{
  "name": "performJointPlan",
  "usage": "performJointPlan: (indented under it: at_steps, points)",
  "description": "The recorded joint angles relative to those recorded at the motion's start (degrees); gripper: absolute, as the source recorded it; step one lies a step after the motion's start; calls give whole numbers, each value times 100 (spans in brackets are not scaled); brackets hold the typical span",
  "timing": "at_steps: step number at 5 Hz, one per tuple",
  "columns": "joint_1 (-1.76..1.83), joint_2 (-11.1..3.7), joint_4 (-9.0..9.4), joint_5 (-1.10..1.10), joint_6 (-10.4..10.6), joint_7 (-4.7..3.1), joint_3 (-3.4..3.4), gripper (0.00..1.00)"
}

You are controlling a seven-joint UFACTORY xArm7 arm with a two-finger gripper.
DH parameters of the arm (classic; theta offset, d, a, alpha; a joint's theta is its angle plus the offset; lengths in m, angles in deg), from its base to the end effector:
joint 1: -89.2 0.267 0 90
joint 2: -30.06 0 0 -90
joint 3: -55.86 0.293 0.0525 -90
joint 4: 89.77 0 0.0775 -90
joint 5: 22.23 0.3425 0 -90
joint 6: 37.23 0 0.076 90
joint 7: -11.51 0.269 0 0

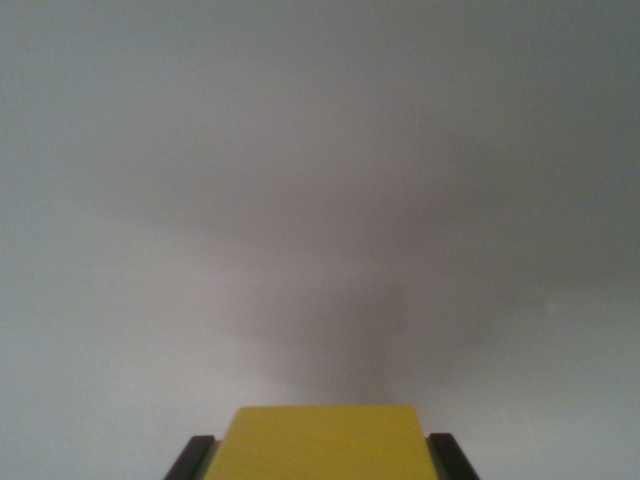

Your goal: Pick yellow cube

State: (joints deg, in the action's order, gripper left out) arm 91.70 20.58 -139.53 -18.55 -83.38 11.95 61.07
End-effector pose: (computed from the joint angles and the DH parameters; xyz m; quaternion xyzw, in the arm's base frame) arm 0.4236 0.0691 0.0614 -0.9975 -0.0397 0.0530 0.0258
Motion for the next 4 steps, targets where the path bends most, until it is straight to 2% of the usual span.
performJointPlan:
  at_steps: [1,2,3,4]
  points:
    - [0,0,0,0,0,0,0,100]
    - [-3,72,-135,1,-207,7,-2,100]
    - [-3,72,-135,1,-207,7,-2,100]
    - [-5,151,-283,2,-433,15,-4,100]
